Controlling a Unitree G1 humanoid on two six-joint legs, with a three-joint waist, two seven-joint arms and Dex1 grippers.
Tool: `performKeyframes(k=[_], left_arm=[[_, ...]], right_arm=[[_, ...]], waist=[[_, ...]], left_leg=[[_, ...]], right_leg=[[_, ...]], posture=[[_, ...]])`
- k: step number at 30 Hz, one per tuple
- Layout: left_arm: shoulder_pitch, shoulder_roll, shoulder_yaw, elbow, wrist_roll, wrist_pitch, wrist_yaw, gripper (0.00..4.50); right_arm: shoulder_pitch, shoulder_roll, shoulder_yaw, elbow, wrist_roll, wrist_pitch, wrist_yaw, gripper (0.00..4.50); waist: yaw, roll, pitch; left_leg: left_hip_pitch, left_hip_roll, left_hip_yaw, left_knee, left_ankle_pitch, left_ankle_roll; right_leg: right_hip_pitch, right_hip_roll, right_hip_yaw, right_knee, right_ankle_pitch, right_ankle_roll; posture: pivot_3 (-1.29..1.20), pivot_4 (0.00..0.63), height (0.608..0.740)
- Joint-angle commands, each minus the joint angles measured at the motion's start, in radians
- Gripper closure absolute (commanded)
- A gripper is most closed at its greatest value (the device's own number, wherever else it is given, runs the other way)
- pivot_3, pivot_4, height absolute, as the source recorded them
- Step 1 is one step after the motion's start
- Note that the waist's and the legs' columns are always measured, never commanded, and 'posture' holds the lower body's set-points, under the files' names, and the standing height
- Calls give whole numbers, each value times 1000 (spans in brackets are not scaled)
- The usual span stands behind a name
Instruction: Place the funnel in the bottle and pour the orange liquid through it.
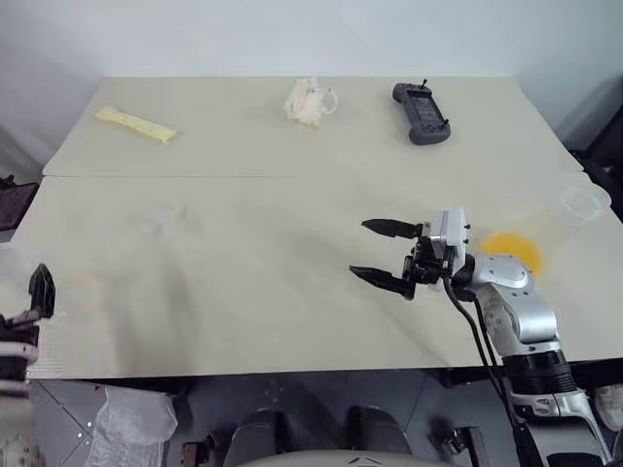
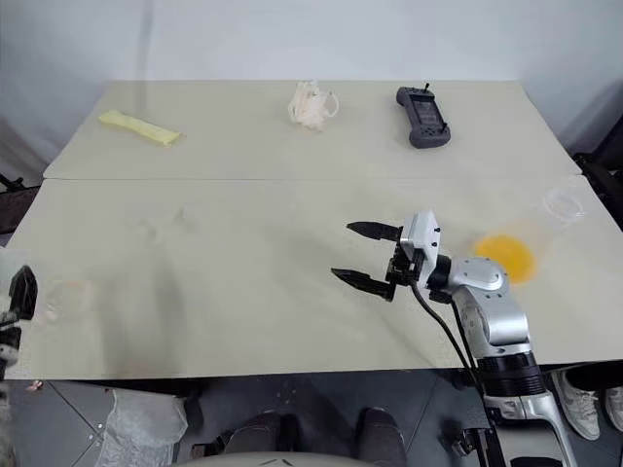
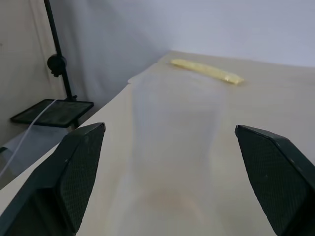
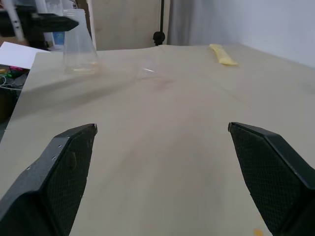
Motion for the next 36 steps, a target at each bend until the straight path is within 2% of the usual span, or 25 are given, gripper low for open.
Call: performKeyframes(k=[1,3,4,5,10,12,15,17,20,24,28,31,36], left_arm=[[-39,55,-7,26,15,45,15,0],[-75,73,-11,46,25,35,12,0],[-88,80,-12,56,32,34,14,413],[-96,83,-12,61,28,42,13,589],[-94,80,-21,41,24,82,8,2067],[-109,84,-28,16,3,74,-24,2108],[-160,127,-84,-64,-94,94,-156,2108],[-229,190,-187,-116,-135,144,-254,2108],[-394,257,-398,-73,-128,211,-402,2108],[-567,261,-618,22,-57,196,-581,2108],[-800,107,-830,273,66,124,-697,2108],[-926,-20,-943,500,212,-36,-746,2108],[-982,-108,-957,673,300,-196,-788,2108]], right_arm=[[12,7,-7,-62,21,10,-15,19],[20,9,-9,-73,25,18,-23,19],[24,9,-10,-76,25,21,-27,0],[29,8,-12,-81,25,23,-29,0],[63,-2,-26,-112,34,36,-44,0],[78,-7,-43,-126,38,39,-56,0],[110,-28,-86,-153,47,43,-81,0],[158,-59,-126,-174,49,40,-88,0],[263,-109,-201,-211,53,32,-93,0],[367,-151,-271,-251,59,26,-99,0],[473,-175,-361,-296,69,22,-121,0],[518,-149,-379,-355,78,20,-168,0],[545,-113,-367,-435,78,32,-233,0]], waist=[[-2,0,0],[-6,0,0],[-7,0,0],[-7,0,0],[-9,0,0],[-10,0,0],[6,-1,0],[21,-2,0],[38,-1,0],[30,1,-1],[31,1,0],[33,0,0],[23,0,0]], left_leg=[[0,0,0,0,0,0],[0,0,1,0,0,0],[0,0,1,0,0,0],[0,0,1,0,0,0],[0,0,0,0,0,-1],[0,0,0,0,0,-1],[0,0,0,0,0,-1],[0,-1,0,1,0,-1],[0,-2,-1,1,0,-1],[0,-3,3,1,-1,-1],[0,-1,6,0,0,-5],[0,-1,6,0,1,-6],[0,-1,6,0,1,-6]], right_leg=[[0,0,0,0,0,0],[0,0,0,0,0,0],[0,0,0,0,0,0],[0,0,-1,0,0,0],[0,1,0,0,0,0],[0,1,0,0,0,0],[0,1,0,0,0,0],[0,1,1,0,0,0],[1,0,2,0,0,0],[1,2,1,-2,0,0],[-1,8,-1,-2,0,0],[0,9,0,-3,0,0],[-1,9,0,-4,0,0]], posture=[[0,150,740],[0,150,740],[0,150,740],[0,150,740],[0,150,740],[0,150,740],[0,150,740],[0,150,740],[0,150,740],[0,150,740],[0,150,740],[0,150,740],[0,150,740]])
